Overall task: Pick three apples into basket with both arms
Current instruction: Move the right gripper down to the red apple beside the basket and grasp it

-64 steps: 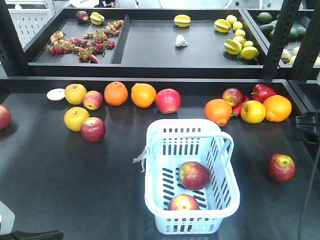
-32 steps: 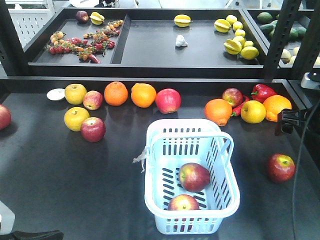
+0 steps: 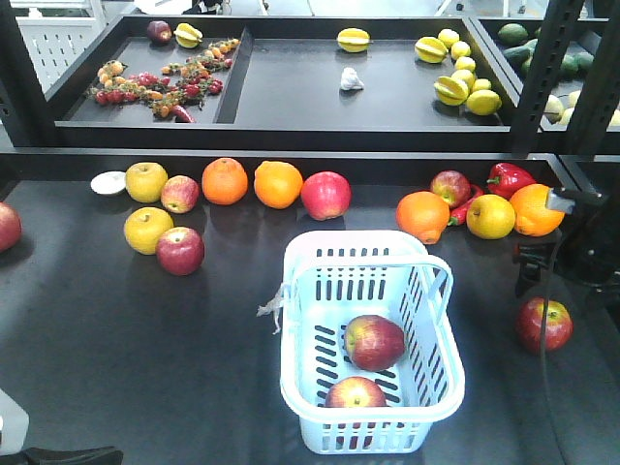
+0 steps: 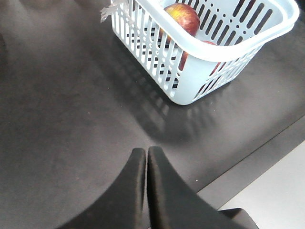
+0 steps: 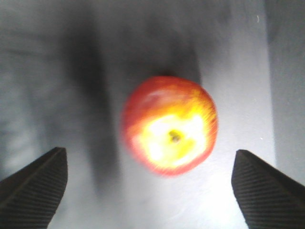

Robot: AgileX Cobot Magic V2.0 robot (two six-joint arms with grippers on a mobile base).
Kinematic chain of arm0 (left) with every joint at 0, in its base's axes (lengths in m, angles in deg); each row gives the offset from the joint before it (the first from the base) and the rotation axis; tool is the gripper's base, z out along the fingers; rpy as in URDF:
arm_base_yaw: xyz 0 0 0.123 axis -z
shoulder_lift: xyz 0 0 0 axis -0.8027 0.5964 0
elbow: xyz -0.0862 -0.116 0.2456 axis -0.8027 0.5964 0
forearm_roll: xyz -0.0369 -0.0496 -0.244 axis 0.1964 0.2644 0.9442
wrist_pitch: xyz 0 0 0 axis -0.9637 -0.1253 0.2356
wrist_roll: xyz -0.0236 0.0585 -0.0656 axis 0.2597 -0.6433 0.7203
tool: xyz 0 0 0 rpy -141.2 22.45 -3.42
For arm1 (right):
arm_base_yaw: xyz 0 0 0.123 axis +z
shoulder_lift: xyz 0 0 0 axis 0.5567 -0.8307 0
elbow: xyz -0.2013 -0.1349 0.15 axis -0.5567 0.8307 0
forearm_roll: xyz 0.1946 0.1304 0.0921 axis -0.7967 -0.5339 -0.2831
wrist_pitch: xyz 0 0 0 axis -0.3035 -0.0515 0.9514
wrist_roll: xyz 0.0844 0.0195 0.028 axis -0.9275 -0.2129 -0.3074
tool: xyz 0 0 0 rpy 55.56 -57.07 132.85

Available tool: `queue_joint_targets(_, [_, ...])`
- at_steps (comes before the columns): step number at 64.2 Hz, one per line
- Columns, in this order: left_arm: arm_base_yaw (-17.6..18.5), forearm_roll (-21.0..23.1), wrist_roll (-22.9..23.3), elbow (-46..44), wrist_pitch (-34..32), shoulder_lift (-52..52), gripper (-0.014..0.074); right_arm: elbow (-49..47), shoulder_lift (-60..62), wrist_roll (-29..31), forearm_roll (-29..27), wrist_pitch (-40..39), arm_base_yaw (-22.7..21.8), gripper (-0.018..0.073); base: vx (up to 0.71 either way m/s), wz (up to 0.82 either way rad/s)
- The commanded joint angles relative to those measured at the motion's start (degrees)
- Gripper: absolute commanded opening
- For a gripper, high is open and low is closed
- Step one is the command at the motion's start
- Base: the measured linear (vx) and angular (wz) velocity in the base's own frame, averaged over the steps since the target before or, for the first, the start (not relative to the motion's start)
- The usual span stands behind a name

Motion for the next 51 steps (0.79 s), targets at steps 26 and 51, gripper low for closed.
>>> queue_joint_targets(26, [0.2,0.8,0.5,-1.5,-3.3,-0.1,-0.0008,-1.9,-4.4,-3.0,4.1,-4.3,-0.2,0.064,0.0,0.0])
queue_joint_targets(51, [0.2,0.8,0.5,-1.5,-3.3,-0.1,-0.0008,-1.9,-5.7,-2.8,3.8,-5.5,-0.2,0.0469,0.0,0.0])
